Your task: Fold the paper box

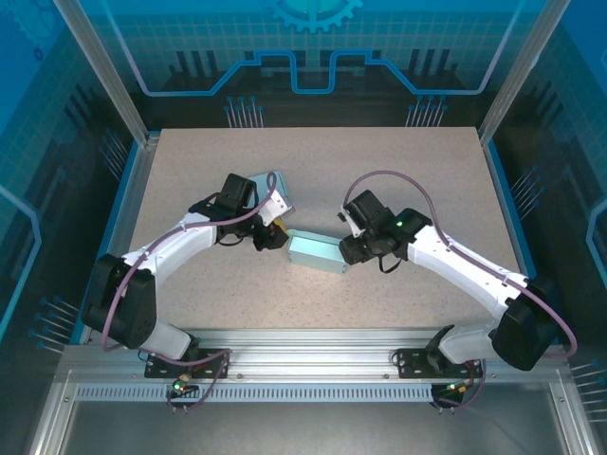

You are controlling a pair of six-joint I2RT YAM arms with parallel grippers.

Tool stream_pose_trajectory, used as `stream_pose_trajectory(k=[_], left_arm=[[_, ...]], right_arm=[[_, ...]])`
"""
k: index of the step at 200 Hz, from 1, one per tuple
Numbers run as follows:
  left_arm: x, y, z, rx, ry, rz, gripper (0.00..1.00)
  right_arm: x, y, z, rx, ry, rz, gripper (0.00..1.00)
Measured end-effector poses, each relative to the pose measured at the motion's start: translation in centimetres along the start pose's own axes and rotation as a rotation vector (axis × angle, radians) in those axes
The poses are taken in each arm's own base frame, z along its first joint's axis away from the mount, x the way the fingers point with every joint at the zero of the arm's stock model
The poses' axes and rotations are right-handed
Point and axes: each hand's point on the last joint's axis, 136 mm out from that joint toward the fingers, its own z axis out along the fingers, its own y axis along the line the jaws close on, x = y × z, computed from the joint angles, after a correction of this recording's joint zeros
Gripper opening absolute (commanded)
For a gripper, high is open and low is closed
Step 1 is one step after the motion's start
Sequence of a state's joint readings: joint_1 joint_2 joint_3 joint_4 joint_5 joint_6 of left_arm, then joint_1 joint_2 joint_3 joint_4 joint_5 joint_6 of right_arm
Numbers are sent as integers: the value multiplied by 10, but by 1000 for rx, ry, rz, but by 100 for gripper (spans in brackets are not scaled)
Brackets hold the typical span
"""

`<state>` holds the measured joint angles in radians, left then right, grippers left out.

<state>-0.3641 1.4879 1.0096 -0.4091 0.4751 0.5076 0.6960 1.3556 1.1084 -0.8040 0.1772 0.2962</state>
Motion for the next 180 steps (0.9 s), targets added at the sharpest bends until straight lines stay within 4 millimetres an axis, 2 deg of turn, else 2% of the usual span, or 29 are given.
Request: stream_pose_trajectory(k=[46,81,116,143,180], left_arm=[[-7,1,-2,-6,-14,9,26],[-14,3,-5,-12,-29,18,23],[-13,3,-3,-8,-23,14,23],[-9,4,0,-3,-9,5,22],[-9,4,0,-1,-3,2,3]], right_arm=[[2,0,6,7,19,2,43],[2,0,6,7,19,5,36],[2,-1,6,8,19,13,33],[2,-1,6,12,20,17,28],[3,-1,9,13,27,27,19]])
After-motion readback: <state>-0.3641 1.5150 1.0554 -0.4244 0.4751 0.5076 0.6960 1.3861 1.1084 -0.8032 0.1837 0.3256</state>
